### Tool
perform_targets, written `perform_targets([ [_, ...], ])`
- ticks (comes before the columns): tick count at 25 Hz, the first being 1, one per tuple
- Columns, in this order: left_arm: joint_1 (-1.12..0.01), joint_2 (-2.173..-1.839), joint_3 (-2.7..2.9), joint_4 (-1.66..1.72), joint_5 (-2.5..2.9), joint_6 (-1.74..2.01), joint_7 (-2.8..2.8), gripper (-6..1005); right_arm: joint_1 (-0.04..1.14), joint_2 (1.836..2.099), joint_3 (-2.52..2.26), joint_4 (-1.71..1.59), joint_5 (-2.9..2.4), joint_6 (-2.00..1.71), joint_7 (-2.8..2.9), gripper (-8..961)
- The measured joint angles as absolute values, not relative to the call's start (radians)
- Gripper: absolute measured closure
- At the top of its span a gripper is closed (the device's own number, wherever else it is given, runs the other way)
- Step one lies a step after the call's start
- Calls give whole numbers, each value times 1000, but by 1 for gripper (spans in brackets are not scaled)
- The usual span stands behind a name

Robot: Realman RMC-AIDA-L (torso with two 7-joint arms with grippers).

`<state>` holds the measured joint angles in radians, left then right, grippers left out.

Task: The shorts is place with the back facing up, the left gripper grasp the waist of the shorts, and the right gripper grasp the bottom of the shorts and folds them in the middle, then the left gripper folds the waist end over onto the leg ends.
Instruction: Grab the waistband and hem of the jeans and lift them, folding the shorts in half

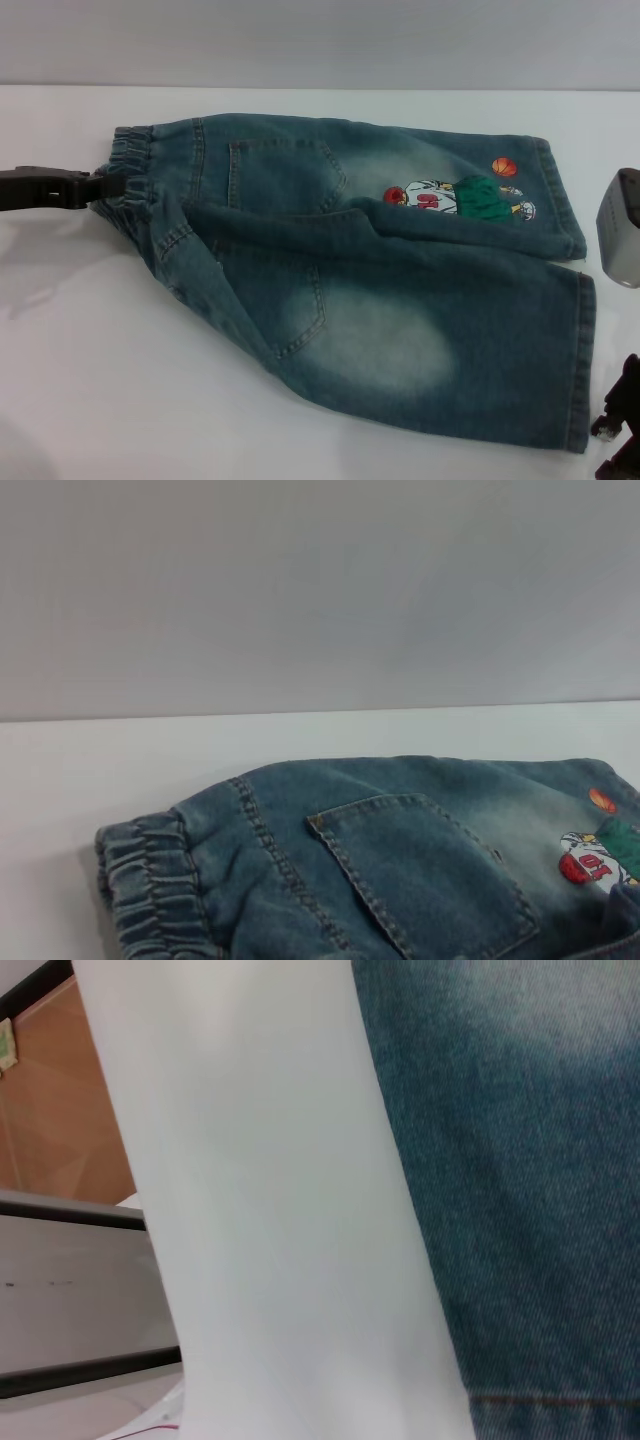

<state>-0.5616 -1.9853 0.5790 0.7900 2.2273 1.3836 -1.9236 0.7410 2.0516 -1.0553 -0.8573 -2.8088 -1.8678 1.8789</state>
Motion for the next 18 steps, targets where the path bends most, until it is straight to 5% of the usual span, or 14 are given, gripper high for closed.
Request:
perform_targets([
  [18,-559,-1986,582,790,2227,1385,-1923,954,761,2065,-1064,-866,-2774,-1825,1876,384],
])
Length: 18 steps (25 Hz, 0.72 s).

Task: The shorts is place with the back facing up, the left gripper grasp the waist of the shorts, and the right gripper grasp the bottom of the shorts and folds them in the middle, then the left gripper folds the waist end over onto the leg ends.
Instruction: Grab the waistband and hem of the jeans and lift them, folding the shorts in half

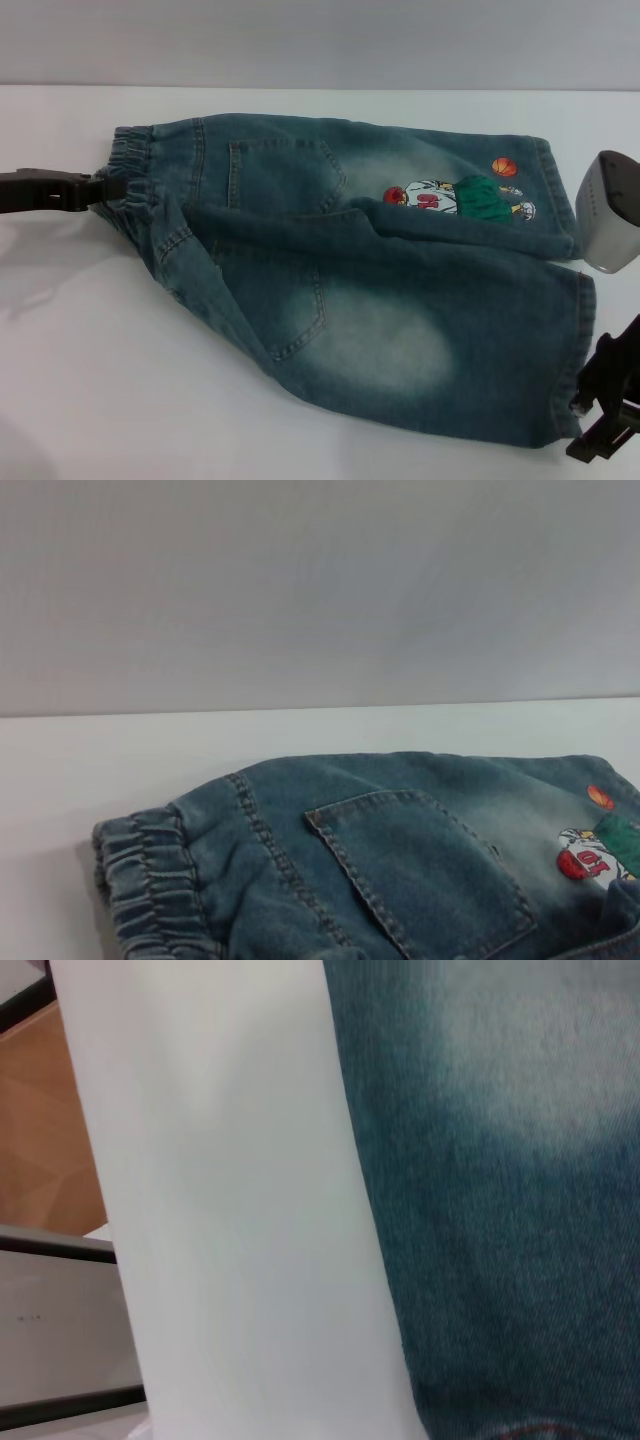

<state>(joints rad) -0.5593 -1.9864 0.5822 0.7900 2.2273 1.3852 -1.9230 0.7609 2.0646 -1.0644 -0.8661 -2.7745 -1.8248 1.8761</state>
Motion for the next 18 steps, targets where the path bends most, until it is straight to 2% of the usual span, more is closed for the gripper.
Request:
perform_targets([
  [18,-560,-1989,578,790,2227,1379,-1911,954,778,2066,-1075,-876,-2717,-1842,1863,384],
])
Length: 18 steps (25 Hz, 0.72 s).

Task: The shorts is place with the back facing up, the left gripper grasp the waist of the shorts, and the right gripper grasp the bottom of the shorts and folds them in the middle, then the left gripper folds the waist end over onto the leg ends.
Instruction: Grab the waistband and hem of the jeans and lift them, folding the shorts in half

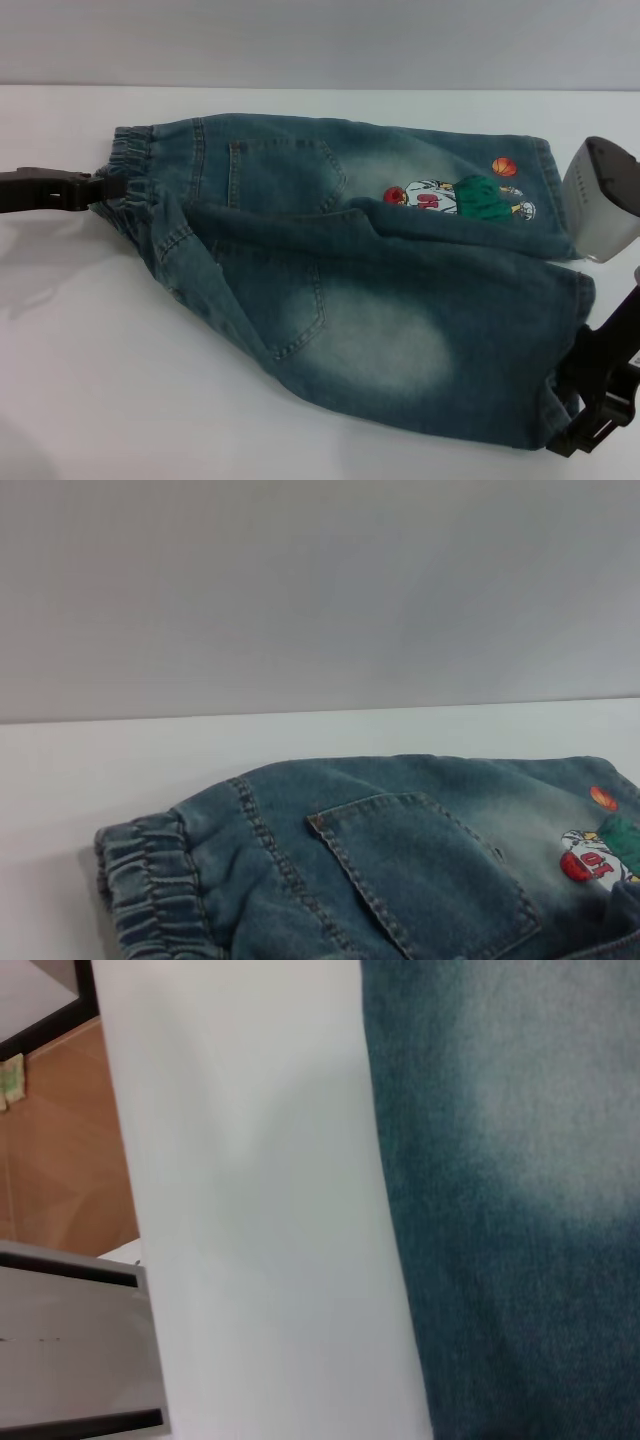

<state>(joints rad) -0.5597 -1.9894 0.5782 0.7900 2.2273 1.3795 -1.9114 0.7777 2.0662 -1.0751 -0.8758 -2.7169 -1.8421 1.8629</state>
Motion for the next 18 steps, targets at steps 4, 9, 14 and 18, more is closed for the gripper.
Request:
perform_targets([
  [4,-561,-1989,578,790,2227,1379,-1911,954,778,2069,-1092,-868,-2715,-1846,1862,410],
  [9,-561,-1986,578,790,2227,1379,-1911,954,774,2069,-1096,-868,-2715,-1866,1853,501],
  [14,-561,-1987,578,790,2227,1377,-1910,954,770,2069,-1104,-867,-2720,-1867,1850,696],
  [18,-560,-1987,578,790,2227,1377,-1910,954,767,2069,-1105,-867,-2721,-1867,1850,846],
])
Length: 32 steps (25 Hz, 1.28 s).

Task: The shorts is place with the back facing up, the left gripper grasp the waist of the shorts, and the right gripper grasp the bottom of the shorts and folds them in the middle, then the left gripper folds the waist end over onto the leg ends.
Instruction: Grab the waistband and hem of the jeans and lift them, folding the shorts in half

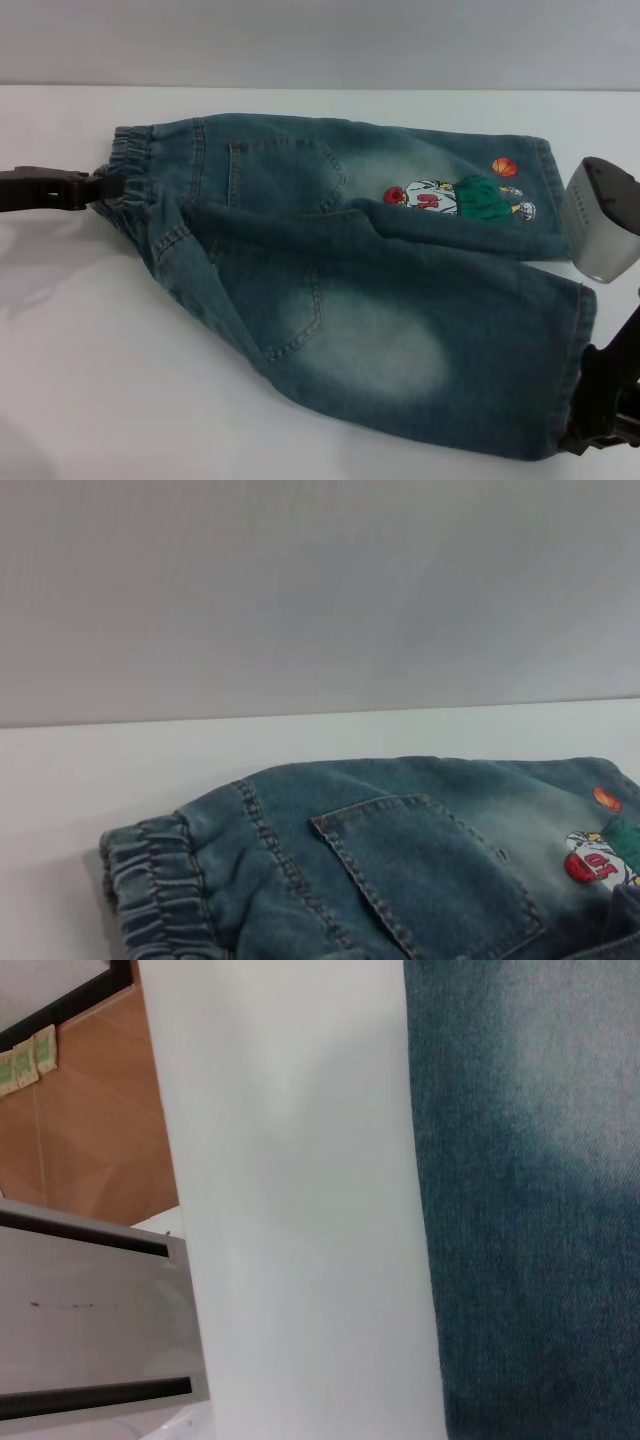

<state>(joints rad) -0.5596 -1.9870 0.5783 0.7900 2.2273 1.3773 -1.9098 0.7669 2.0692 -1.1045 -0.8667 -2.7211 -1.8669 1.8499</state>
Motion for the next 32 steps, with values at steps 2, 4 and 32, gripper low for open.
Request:
perform_targets([
  [2,-558,-1988,578,790,2227,1377,-1910,954,766,2069,-1105,-867,-2721,-1867,1850,889],
  [4,-556,-1988,578,790,2227,1378,-1910,954,764,2069,-1104,-867,-2722,-1867,1850,902],
  [32,-511,-2004,574,793,2042,1316,-1893,954,567,2026,-715,-1090,-2317,-1852,1688,954],
])
